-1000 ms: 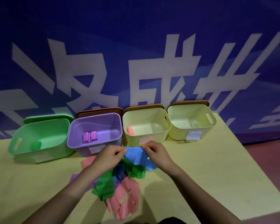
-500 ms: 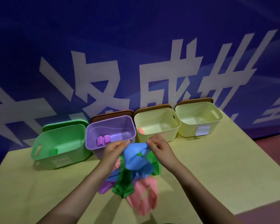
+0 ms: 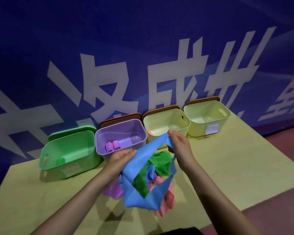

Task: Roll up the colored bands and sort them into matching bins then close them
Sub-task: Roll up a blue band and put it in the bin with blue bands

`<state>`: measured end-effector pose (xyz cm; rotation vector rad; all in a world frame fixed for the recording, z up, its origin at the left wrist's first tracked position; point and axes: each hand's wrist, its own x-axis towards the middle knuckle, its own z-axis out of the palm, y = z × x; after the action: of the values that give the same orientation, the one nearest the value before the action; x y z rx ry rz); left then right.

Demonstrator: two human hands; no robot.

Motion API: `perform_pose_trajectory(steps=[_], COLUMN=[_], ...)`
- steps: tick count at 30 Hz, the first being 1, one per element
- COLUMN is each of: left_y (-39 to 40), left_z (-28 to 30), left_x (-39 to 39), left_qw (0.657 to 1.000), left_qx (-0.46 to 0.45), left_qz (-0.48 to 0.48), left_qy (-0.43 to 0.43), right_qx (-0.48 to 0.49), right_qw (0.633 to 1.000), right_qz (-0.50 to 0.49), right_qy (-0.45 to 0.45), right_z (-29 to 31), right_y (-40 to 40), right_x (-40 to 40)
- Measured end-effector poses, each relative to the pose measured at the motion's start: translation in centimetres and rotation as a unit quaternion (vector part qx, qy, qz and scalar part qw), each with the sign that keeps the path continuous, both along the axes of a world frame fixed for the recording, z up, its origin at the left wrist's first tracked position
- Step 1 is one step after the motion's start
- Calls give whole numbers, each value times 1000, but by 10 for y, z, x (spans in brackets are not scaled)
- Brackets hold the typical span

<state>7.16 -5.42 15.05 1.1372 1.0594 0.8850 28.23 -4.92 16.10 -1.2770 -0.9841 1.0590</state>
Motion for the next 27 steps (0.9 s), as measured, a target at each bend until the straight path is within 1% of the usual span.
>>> perform_pose_trajectory(steps=[3, 5, 8, 10, 12, 16, 20, 21, 25, 27], left_y=[-1, -2, -5, -8, -9, -1, 10, 14, 35, 41], left_z=[4, 5, 7, 6, 7, 6, 4, 3, -5, -6], left_x=[5, 9, 15, 19, 24, 31, 47, 51, 75, 90], left_qw=[999, 997, 989, 984, 982, 985, 987, 990, 995, 994], left_qx=[-28, -44, -50, -62, -67, -67, -57, -59, -77, -86], left_qz=[-6, -45, -139, -162, -164, -152, -120, -99, 9, 60], left_qy=[-24, -36, 3, 42, 64, 44, 88, 84, 70, 31], right_qx=[-1, -4, -6, -8, -8, -11, -13, -8, 24, 39], right_qw=[1000, 999, 999, 998, 997, 995, 989, 990, 995, 996], right_qz=[-19, -34, -47, -52, -56, -80, -108, -110, -97, -70], right_qy=[-8, -4, 28, 41, 44, 52, 100, 92, -4, -36], right_z=[6, 10, 16, 20, 21, 19, 20, 21, 13, 6], right_y=[0, 1, 4, 8, 12, 19, 26, 28, 32, 33], right_x=[7, 9, 11, 12, 16, 33, 61, 68, 96, 107])
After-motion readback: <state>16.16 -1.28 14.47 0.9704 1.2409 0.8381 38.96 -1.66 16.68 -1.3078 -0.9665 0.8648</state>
